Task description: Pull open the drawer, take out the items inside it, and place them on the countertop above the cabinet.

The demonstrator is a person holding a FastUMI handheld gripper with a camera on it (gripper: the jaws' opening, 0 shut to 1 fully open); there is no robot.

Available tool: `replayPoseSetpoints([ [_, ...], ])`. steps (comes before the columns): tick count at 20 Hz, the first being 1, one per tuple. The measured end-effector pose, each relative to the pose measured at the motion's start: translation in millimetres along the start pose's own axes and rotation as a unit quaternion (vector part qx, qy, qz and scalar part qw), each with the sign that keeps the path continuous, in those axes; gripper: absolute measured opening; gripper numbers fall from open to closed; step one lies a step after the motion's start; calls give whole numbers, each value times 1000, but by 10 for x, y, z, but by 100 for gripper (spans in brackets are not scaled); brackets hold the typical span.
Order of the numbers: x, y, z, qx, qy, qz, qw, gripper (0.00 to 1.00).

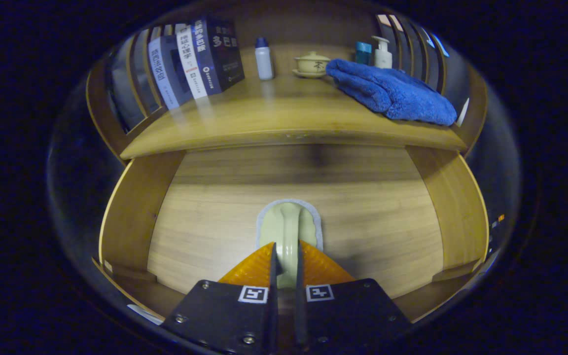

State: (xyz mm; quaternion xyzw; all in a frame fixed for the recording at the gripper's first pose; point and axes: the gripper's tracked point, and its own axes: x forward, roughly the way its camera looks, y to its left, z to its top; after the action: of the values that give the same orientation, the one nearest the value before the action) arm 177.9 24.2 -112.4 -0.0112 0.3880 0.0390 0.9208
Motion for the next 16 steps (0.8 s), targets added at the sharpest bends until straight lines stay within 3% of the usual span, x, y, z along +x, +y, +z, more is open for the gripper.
replayPoseSetpoints([
  [7, -435, 128, 283, 19, -136, 32, 990, 14],
  [16, -1252, 112, 569, -20, -338, -25, 941, 14],
])
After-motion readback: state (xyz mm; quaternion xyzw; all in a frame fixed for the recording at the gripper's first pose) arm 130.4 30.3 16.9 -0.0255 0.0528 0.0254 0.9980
